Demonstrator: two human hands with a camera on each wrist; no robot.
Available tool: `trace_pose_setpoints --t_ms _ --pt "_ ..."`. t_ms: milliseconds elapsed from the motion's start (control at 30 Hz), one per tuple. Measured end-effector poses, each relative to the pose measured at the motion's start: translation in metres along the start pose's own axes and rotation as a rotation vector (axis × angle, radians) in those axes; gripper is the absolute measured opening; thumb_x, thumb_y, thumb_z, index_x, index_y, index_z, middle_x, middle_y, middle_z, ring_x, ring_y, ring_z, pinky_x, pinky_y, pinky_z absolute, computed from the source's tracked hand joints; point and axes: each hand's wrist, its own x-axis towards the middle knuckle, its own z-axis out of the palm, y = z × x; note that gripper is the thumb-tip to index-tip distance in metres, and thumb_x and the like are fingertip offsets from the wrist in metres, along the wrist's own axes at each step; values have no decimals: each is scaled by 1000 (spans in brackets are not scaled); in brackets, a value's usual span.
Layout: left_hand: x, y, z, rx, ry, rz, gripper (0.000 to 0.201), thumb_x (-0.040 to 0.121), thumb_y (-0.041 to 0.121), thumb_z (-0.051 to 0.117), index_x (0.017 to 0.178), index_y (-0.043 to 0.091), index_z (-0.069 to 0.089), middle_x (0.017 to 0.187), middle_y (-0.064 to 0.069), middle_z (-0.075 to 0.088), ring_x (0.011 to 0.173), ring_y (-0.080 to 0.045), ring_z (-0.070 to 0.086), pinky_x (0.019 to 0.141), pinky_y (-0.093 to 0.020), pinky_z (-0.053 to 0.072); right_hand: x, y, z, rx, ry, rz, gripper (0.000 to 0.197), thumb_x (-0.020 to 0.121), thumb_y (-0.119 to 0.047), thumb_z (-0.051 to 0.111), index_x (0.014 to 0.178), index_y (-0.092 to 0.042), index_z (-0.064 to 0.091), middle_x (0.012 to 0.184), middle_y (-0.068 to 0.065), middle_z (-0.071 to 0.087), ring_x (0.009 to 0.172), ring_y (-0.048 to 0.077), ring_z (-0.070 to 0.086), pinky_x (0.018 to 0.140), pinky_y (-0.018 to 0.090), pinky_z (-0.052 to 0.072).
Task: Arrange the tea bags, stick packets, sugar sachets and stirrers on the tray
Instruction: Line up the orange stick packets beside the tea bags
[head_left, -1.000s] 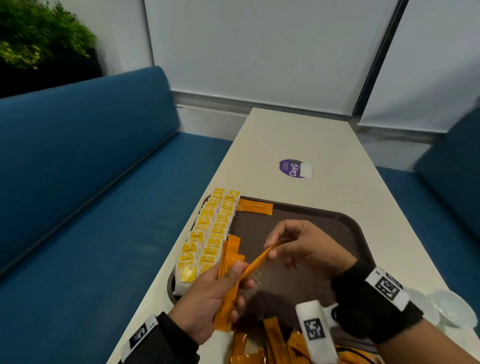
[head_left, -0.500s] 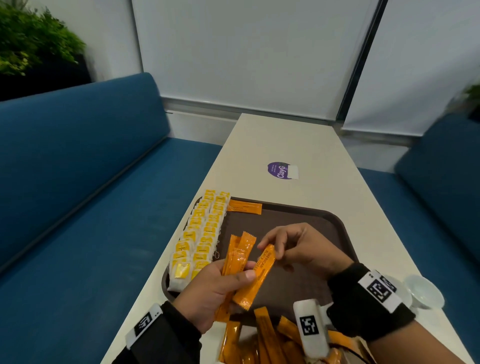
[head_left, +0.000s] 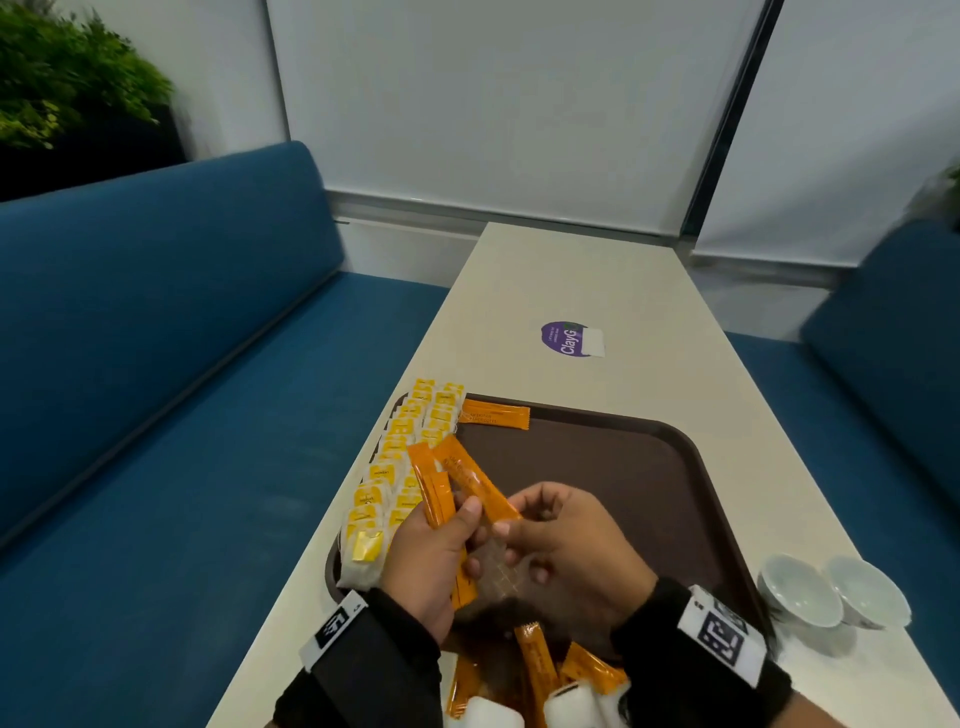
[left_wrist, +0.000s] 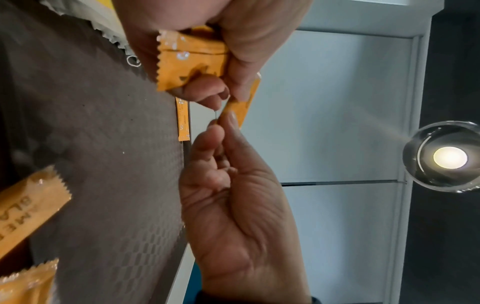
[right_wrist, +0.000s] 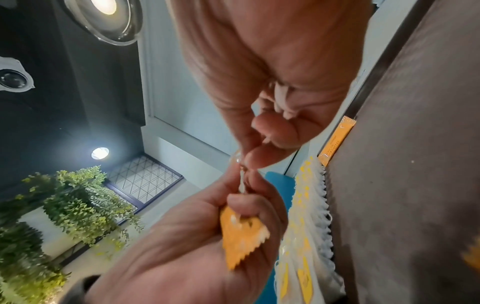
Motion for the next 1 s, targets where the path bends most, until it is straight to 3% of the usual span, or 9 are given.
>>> trace_pose_setpoints --t_ms 167,333,467,600,767,833,900,1000 --pt "7 0 -10 -28 49 -55 12 90 23 58 88 12 58 71 -3 52 61 -13 50 46 -22 39 66 -16 -33 -208 246 -36 7 91 -5 58 91 -12 61 80 4 62 54 7 57 38 15 38" --pt "7 -4 -18 -45 35 -137 22 86 26 61 96 7 60 70 -5 53 58 -14 50 42 -21 41 137 -28 -59 -378 245 148 7 92 -1 56 95 -6 61 68 6 57 51 10 52 36 14 38" --pt "9 -4 -20 -52 14 -170 22 85 22 61 99 5 59 69 -7 54 55 -15 50 40 -21 41 169 -28 -55 -423 217 221 9 92 -1 56 85 -8 58 66 6 57 49 11 52 34 14 37" --pt "11 -4 -23 -41 11 -176 16 84 18 63 95 7 59 67 -7 54 54 -16 50 41 -22 41 189 -25 -50 -465 197 307 5 92 -9 58 88 -8 56 67 6 59 58 13 52 50 20 39" --pt "15 -6 -24 -11 22 -184 13 84 18 64 91 8 60 68 -8 55 55 -17 51 44 -23 42 207 -22 -42 -645 163 389 17 95 -22 54 84 -10 54 67 1 60 68 13 52 71 21 39" --pt "17 -7 -23 -6 23 -190 12 84 18 64 92 9 60 68 -7 56 55 -17 51 43 -23 43 212 -20 -41 -706 175 398 24 94 -28 56 77 -12 53 64 -2 60 62 10 52 78 23 41" --pt "18 -8 -23 -5 22 -194 12 84 18 64 91 9 61 67 -7 56 55 -17 51 44 -23 43 214 -20 -41 -749 193 411 25 93 -30 59 75 -13 55 63 -3 59 54 8 49 73 22 43" --pt "19 -9 -23 1 24 -198 11 84 18 64 90 9 61 67 -7 56 55 -17 52 43 -23 43 216 -24 -42 -734 245 405 19 89 -29 64 88 -11 59 61 -3 59 46 7 47 51 20 37"
